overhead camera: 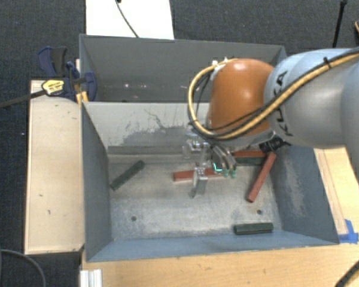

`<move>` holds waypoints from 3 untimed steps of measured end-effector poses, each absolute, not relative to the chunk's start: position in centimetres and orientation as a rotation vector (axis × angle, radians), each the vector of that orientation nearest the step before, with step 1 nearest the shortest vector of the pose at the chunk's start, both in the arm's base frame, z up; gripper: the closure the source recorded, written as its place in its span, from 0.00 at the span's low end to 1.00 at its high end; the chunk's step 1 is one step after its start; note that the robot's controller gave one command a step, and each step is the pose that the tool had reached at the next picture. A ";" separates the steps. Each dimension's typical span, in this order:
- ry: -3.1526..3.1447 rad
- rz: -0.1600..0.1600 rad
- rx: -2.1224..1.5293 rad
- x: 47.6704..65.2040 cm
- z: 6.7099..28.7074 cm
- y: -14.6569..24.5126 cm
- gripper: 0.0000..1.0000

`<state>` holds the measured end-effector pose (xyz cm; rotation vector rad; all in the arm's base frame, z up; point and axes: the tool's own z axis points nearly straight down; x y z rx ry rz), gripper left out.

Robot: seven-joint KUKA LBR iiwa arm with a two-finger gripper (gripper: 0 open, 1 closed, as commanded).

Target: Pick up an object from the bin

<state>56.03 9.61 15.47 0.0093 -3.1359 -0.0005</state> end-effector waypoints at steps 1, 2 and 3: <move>-3.125 0.001 0.282 56.8 6.7 7.6 0.00; -3.131 -0.002 0.276 56.9 7.1 7.8 1.00; -3.130 0.000 0.387 58.3 22.4 6.6 1.00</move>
Offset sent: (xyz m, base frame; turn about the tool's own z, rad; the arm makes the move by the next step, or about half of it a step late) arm 0.0081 -0.0185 -0.0847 -0.1746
